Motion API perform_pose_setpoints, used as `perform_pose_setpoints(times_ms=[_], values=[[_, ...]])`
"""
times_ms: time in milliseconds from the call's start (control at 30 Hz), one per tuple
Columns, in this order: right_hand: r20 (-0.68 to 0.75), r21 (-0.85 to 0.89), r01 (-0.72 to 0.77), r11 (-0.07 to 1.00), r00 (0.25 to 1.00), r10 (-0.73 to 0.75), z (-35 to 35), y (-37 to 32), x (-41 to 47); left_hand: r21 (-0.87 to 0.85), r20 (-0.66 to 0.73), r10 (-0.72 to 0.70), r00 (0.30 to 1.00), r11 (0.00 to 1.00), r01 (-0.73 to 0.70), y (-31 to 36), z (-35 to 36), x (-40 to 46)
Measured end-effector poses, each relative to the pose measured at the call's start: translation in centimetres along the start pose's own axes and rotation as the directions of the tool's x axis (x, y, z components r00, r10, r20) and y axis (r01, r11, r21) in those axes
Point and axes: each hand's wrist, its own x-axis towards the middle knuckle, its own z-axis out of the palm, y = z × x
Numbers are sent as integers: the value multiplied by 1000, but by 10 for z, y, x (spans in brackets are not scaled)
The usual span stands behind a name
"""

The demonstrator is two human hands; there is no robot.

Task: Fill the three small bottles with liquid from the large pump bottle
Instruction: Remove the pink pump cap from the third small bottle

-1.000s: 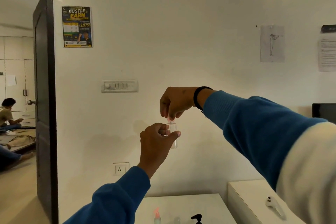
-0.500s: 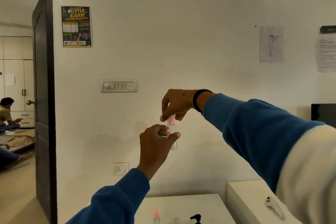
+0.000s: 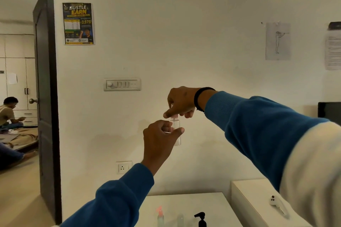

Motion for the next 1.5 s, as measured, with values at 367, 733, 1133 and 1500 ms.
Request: perform_pose_setpoints(times_ms=[367, 733, 1133, 1500], values=[[32, 66, 32, 997, 999, -35, 0, 1, 1, 22, -4, 16, 1000, 1000, -16, -2, 0, -1], [51, 107, 66, 992, 996, -71, -5, 2, -3, 25, -7, 23, 1000, 999, -23, 1, 2, 3], [59, 136, 65, 989, 995, -74, 0, 1, -5, 26, -8, 19, 1000, 999, -19, 0, 2, 0], [38, 150, 107, 983, 993, -114, -4, 0, -4, 37, -3, 24, 1000, 999, -24, 4, 3, 0]])
